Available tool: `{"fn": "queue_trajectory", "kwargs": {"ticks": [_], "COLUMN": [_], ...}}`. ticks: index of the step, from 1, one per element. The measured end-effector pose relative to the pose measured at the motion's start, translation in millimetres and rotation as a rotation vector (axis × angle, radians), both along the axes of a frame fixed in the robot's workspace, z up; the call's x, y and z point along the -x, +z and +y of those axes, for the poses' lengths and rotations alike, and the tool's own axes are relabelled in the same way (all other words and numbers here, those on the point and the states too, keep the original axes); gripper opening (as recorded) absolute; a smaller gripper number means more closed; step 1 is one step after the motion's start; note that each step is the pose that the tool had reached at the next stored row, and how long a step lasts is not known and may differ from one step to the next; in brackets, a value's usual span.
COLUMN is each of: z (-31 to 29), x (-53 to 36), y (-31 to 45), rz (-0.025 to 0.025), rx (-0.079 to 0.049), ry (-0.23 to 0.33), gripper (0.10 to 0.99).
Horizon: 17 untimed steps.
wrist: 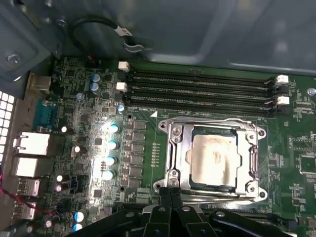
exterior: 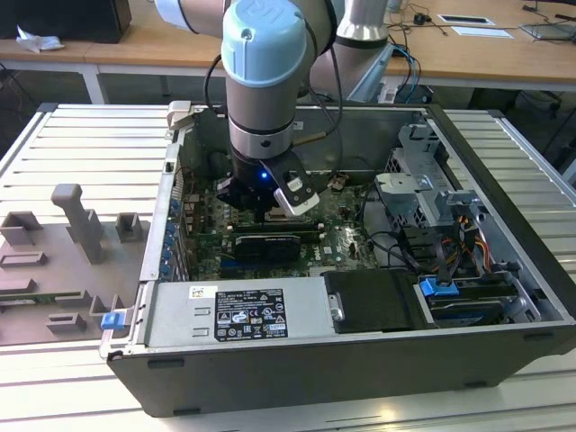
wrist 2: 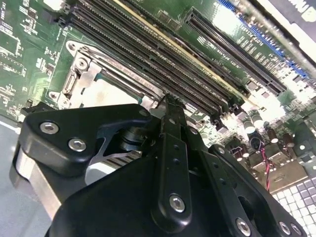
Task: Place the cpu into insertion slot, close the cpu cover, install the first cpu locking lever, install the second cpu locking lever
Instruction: 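Install the second cpu locking lever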
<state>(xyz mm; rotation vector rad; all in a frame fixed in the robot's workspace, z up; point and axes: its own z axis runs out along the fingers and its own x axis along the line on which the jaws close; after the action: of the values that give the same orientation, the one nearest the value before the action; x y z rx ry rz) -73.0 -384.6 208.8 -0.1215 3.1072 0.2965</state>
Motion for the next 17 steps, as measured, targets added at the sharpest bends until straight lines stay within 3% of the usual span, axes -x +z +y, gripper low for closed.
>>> {"fn": "queue_trajectory", "kwargs": {"ticks": [8, 12, 14, 17], "z": [-0.1, -0.2, -0.1, -0.1], "x": [4.3, 5.7, 6.0, 6.0], "y": [-10.0, -11.3, -8.7, 2.1], "rz": [-0.0023, -0.003, -0.0038, -0.0036], "rx": [-0.018, -0.024, -0.026, -0.031], "ry": [0.003, 0.006, 0.006, 0.006], "gripper": [0.106, 0.106, 0.106, 0.106]}}
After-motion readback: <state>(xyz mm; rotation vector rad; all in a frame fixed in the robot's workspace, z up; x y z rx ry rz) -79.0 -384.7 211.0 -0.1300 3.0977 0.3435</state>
